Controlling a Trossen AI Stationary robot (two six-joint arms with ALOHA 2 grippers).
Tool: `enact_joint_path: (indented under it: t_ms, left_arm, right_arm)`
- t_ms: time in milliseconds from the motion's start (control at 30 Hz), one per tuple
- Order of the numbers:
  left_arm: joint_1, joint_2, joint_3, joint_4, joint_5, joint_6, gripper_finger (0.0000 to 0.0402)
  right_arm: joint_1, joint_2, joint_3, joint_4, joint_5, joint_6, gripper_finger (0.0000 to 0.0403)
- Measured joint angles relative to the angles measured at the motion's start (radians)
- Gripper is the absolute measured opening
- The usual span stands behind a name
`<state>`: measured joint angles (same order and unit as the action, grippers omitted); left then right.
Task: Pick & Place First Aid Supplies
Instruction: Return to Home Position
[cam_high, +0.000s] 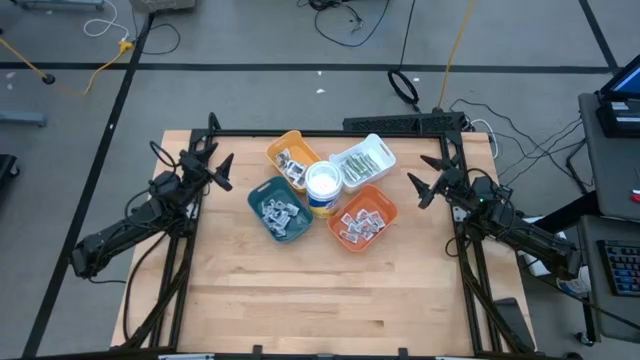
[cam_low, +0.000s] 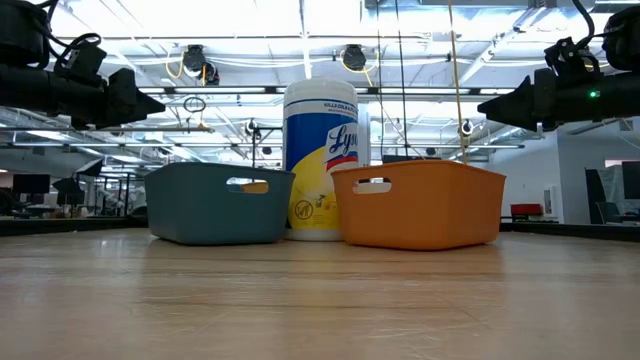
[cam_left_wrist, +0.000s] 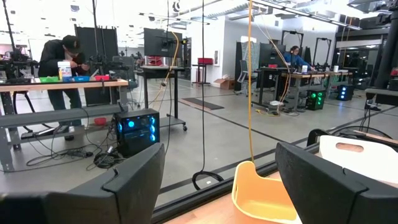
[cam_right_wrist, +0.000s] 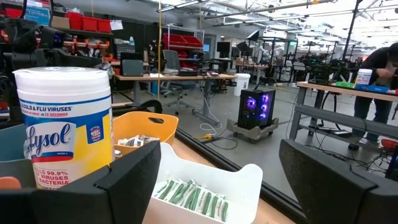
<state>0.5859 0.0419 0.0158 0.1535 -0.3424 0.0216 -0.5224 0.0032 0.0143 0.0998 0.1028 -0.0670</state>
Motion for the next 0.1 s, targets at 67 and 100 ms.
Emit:
enact_joint_path:
  t_ms: [67,100]
  left_arm:
    - [0.000,0.000,0.000,0.000,0.000,0.000,0.0308]
    - [0.000,0.000,0.000,0.000,0.000,0.000,0.0308]
  right_arm:
    - [0.000,0.000,0.000,0.000,0.000,0.000,0.0322]
    - [0.000,0.000,0.000,0.000,0.000,0.000,0.0322]
